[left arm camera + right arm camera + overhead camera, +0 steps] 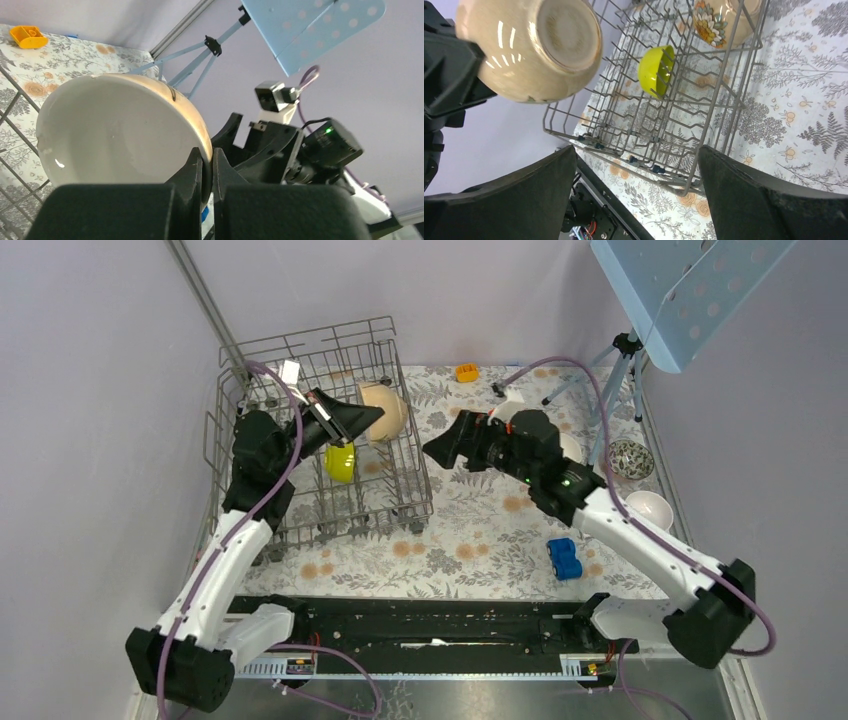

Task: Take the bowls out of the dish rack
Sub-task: Pick up the bowl from the dish rack, then place the bowl at the center of the board.

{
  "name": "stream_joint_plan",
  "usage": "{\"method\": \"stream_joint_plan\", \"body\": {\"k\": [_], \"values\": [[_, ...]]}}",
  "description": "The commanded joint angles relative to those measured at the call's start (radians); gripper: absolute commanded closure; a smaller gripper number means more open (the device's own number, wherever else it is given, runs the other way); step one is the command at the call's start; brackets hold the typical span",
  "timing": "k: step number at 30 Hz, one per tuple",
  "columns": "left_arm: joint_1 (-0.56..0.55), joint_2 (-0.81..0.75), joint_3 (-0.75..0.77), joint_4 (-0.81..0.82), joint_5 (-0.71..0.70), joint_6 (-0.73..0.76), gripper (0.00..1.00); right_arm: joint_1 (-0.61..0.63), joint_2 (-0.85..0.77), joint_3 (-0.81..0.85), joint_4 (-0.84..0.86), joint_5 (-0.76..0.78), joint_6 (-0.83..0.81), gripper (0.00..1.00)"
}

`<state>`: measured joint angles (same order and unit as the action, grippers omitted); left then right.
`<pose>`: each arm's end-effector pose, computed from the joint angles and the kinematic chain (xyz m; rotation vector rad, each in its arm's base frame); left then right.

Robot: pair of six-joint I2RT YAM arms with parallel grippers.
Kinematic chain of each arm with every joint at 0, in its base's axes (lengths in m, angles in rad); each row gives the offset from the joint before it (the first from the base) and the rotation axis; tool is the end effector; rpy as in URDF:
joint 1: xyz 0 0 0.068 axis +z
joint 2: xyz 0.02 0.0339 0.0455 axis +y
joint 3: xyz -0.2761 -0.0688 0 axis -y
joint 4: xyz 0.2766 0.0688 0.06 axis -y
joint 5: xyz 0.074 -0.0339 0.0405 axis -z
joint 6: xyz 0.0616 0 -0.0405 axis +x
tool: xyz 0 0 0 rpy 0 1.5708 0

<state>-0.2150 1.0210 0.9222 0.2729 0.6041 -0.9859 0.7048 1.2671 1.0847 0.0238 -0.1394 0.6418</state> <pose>0.2658 -0.0939 0.4029 -0.0477 1.5861 -1.3837 0.2638 0.2356 0.3645 -0.1690 1.8532 1.0892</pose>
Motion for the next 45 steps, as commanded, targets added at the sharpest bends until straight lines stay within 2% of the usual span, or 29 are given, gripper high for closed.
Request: {"method": "stream_joint_plan", "body": {"k": [1,6,11,20,28,32,37,39,45], "values": [[-0.105,-0.091,0.142,-0.201,-0.134,0.253,1.0,-0.005,-0.129,-0.002,-0.084,0.047,-0.037,0.02],[-0.24,-0.15,0.149,-0.368,-0.249,0.391,1.0,-0.005,-0.265,-0.14,-0.092,0.067,-0.067,0.02],[-0.302,-0.174,0.165,-0.544,-0.301,0.509,1.0,-0.005,-0.374,-0.186,-0.162,0.065,-0.057,0.02],[-0.385,-0.245,0.206,-0.733,-0.386,0.711,1.0,-0.005,-0.471,-0.142,-0.355,0.025,-0.114,0.03],[-0.474,-0.245,0.232,-0.744,-0.359,0.808,1.0,-0.005,-0.455,-0.054,-0.498,0.011,-0.175,0.03],[-0.62,-0.163,0.28,-0.743,-0.456,0.847,1.0,-0.004,-0.431,-0.033,-0.52,0.036,-0.184,0.04],[-0.921,-0.016,0.398,-0.774,-0.752,1.01,1.0,-0.005,-0.44,-0.039,-0.525,0.126,-0.162,0.03],[-1.023,0.024,0.431,-0.779,-0.83,1.091,1.0,-0.004,-0.454,-0.05,-0.532,0.166,-0.147,0.03],[-1.167,0.063,0.385,-0.779,-0.976,1.275,1.0,-0.005,-0.529,-0.118,-0.554,0.31,-0.102,0.03]]}}
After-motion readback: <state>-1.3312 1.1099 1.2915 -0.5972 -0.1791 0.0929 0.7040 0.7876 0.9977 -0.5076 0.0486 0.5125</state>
